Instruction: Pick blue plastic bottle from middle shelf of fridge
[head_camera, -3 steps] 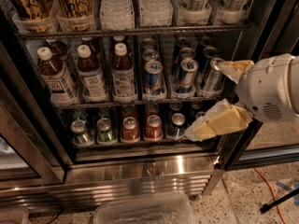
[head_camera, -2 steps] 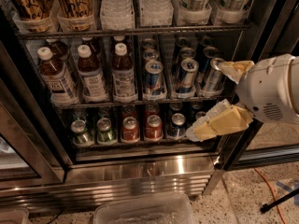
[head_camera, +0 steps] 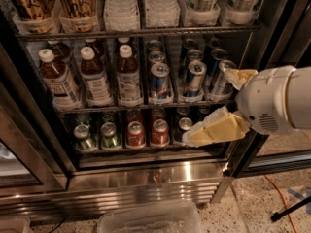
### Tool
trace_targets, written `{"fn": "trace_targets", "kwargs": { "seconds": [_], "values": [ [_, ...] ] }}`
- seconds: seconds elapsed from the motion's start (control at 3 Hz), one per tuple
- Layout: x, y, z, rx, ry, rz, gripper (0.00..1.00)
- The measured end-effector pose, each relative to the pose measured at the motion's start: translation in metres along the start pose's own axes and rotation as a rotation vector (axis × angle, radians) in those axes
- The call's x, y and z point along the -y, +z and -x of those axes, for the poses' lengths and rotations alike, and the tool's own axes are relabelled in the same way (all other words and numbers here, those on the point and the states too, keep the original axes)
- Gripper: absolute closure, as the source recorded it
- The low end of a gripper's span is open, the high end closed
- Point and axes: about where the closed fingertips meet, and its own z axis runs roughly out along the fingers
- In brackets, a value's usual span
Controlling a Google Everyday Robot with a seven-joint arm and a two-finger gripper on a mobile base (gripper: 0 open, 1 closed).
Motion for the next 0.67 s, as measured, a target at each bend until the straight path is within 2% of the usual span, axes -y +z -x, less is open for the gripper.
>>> {"fn": "trace_targets", "kwargs": {
  "seconds": [0.67],
  "values": [
    [-0.015,0.044,0.01,0.144,0.05,-0.105,0.0]
  ]
}}
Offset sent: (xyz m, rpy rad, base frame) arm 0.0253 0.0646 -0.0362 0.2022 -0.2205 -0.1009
